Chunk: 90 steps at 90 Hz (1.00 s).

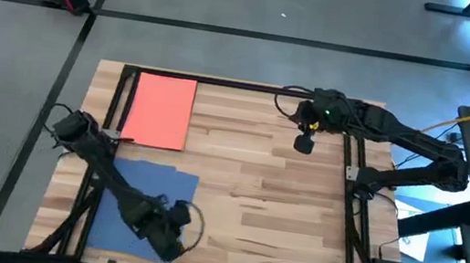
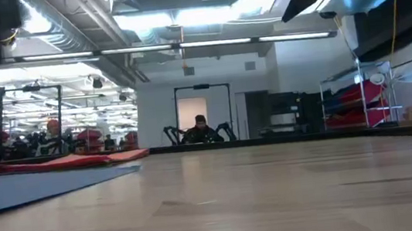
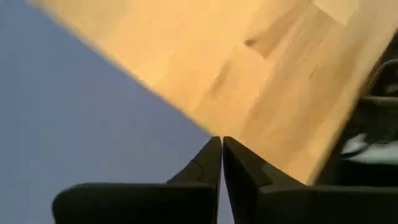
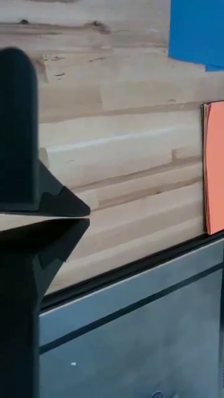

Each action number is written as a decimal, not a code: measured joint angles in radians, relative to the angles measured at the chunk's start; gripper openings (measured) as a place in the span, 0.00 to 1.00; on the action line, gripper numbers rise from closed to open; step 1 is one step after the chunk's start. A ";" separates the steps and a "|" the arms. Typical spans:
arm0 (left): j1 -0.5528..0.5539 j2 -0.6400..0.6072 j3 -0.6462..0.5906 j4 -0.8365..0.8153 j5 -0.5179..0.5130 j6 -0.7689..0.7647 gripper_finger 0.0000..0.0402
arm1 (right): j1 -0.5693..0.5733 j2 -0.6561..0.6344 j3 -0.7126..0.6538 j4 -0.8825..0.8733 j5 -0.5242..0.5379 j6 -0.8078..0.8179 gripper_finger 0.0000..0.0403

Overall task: Organize paper
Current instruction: Stack the blue colored paper on top of the blue colored paper

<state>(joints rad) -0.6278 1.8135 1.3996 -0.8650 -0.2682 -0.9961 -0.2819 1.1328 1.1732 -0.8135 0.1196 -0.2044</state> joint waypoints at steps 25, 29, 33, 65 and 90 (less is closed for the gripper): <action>0.236 0.000 -0.099 0.138 0.061 0.628 0.00 | 0.000 0.000 0.000 -0.001 0.000 -0.013 0.02; 0.263 0.000 -0.122 0.174 0.088 0.697 0.00 | 0.000 0.000 0.000 -0.005 0.000 -0.013 0.02; 0.287 0.000 -0.146 0.203 0.113 0.753 0.00 | 0.000 0.000 0.000 -0.008 0.001 -0.013 0.02; 0.370 0.001 -0.232 0.319 0.270 1.162 0.00 | 0.000 0.000 0.000 -0.042 0.011 0.010 0.02; 0.426 0.017 -0.233 0.372 0.292 1.268 0.00 | 0.000 0.000 0.000 -0.060 0.000 0.078 0.02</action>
<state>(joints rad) -0.2013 1.8304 1.1667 -0.4926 0.0234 0.2721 -0.2821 1.1324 1.1732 -0.8730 0.1196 -0.1268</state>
